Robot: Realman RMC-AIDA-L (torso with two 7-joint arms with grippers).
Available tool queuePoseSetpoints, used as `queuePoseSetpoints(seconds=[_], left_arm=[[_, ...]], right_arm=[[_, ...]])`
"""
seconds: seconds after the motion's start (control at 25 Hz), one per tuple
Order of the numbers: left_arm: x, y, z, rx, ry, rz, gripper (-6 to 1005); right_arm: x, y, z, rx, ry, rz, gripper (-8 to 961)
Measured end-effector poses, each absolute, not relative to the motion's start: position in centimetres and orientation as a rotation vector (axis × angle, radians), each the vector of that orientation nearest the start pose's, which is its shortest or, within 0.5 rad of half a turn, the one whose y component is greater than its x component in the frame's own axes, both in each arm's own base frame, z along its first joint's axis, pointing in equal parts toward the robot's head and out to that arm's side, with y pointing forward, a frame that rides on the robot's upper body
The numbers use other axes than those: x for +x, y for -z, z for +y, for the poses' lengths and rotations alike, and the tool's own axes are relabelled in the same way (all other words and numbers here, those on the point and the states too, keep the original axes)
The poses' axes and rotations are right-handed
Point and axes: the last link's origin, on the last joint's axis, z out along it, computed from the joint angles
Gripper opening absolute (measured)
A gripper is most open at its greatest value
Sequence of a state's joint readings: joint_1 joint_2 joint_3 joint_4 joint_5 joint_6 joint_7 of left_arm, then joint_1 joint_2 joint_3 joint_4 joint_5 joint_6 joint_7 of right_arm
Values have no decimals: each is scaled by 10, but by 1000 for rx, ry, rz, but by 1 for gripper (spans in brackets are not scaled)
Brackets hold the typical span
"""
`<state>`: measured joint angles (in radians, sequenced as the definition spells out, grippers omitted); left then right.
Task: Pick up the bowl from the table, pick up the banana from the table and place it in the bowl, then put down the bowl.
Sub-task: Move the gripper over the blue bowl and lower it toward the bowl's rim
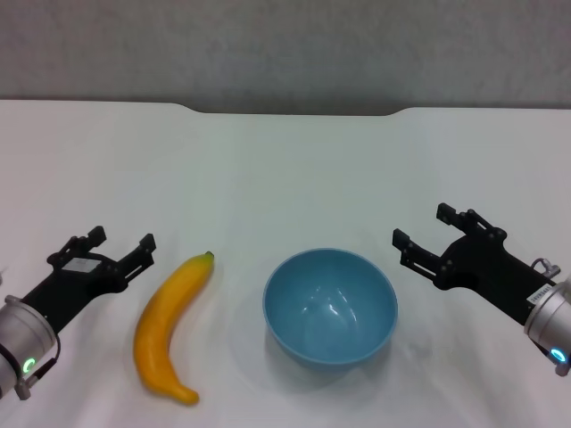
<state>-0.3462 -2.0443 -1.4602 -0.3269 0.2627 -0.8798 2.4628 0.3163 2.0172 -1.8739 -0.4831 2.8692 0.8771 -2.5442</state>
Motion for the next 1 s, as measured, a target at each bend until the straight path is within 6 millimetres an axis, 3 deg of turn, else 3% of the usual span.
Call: queuePoseSetpoints(seconds=[0.4, 0.64, 1.0], left_arm=[[-333, 41, 327, -1955, 676, -820, 876], [-338, 40, 325, -1955, 660, -825, 875], [-338, 41, 325, -1958, 650, -826, 875]], right_arm=[[293, 52, 330, -2139, -710, 666, 858], [265, 53, 344, -2206, -628, 684, 858], [223, 35, 358, -2302, -529, 715, 857]])
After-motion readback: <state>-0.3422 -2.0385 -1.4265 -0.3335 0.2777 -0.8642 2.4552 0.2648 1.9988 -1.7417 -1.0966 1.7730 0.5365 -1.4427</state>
